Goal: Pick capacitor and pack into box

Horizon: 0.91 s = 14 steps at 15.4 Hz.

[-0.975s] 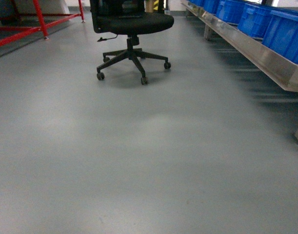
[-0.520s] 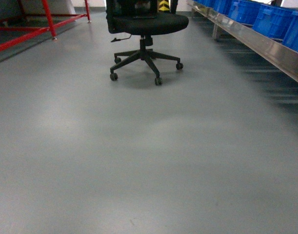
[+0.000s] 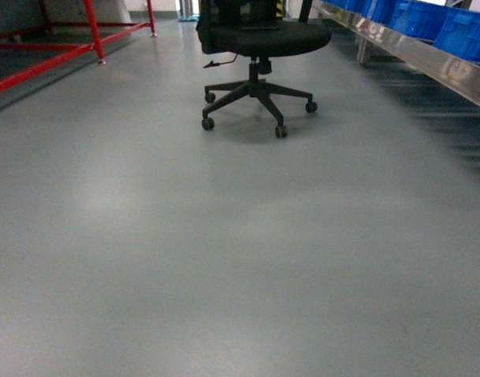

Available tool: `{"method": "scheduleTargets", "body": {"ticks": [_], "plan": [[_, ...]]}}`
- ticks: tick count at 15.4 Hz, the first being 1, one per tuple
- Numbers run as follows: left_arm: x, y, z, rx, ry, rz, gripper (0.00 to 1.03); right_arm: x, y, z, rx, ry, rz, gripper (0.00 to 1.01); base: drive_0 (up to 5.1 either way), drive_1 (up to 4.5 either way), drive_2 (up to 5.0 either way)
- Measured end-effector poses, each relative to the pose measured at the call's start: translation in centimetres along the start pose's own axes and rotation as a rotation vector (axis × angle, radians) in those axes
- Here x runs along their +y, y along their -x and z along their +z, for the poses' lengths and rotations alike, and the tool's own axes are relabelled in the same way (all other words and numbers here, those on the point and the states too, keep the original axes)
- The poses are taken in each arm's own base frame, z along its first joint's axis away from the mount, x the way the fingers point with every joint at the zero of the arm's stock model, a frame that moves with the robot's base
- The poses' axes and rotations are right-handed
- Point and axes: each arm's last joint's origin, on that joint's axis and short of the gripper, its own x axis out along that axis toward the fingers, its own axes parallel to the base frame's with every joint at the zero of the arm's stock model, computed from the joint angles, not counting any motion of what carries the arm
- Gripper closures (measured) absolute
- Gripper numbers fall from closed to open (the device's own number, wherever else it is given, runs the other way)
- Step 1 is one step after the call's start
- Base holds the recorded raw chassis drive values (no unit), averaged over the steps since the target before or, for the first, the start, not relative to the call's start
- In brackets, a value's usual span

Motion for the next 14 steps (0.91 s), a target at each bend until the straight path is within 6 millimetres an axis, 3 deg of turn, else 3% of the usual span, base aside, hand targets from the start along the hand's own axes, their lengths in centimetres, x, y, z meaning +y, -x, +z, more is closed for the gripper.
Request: {"method": "scheduleTargets", "body": {"ticks": [14], "plan": [[0.0,0.0,0.01,-0.001,0.0,0.0,0.6,0.0,0.0,-0.07,0.007,0.0,0.0,0.03,-5.0,2.41,2.4]]}}
